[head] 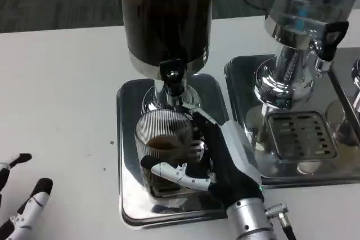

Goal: Grasp the cup under the faucet to collect the drink, then remove the cup.

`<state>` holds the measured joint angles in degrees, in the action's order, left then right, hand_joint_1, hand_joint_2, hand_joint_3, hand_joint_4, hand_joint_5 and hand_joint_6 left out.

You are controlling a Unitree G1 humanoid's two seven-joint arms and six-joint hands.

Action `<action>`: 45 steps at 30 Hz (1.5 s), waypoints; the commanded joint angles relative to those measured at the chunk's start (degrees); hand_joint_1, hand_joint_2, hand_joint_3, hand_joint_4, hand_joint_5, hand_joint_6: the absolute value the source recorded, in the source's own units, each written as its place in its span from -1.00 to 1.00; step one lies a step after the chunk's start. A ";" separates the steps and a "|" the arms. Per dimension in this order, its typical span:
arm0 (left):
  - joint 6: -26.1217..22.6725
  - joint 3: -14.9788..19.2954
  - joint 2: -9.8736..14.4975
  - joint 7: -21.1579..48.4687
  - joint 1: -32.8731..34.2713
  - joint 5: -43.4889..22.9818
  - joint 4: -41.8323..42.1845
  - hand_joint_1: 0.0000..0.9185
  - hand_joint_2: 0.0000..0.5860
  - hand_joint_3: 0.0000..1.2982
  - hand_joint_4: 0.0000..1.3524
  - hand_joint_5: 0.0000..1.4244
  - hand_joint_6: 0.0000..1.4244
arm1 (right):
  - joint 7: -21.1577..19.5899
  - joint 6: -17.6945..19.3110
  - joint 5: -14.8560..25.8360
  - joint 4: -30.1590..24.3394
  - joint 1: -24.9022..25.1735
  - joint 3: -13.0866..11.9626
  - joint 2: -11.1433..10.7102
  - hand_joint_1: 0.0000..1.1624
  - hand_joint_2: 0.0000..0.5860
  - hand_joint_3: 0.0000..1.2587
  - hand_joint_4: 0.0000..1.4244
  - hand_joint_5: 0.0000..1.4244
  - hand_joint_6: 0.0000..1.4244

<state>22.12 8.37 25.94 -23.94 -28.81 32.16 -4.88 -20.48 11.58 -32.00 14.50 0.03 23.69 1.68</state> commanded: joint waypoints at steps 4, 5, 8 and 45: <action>0.12 -0.08 -0.10 0.52 -0.06 -0.07 -0.12 -1.00 -0.13 -0.57 -1.00 -0.93 -1.00 | -1.70 2.02 0.32 1.08 -0.39 -0.23 0.16 0.70 -0.52 -0.47 -0.21 0.24 0.91; 0.20 -0.13 -0.09 0.47 -0.01 -0.05 -0.17 -1.00 -0.13 -0.57 -1.00 -0.93 -1.00 | -1.91 2.13 -0.06 1.12 -0.33 -0.08 0.03 0.70 -0.52 -0.47 -0.21 0.24 0.90; 0.32 -0.22 0.01 0.57 0.09 -0.03 -0.15 -1.00 -0.13 -0.58 -1.00 -0.93 -1.00 | -2.08 2.37 -0.11 1.51 -0.24 0.01 -0.02 0.70 -0.55 -0.46 -0.19 0.26 0.92; -0.72 -5.29 4.03 5.54 2.02 5.85 1.15 -1.00 -0.42 -1.00 -1.00 -1.00 -1.00 | -7.57 9.15 -4.04 -9.70 -8.01 -0.27 -5.02 0.79 -0.82 -0.23 -0.09 0.34 0.97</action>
<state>21.29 3.52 28.76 -19.21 -26.38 36.91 -4.38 -28.01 17.75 -36.71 8.17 -7.10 23.41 -2.81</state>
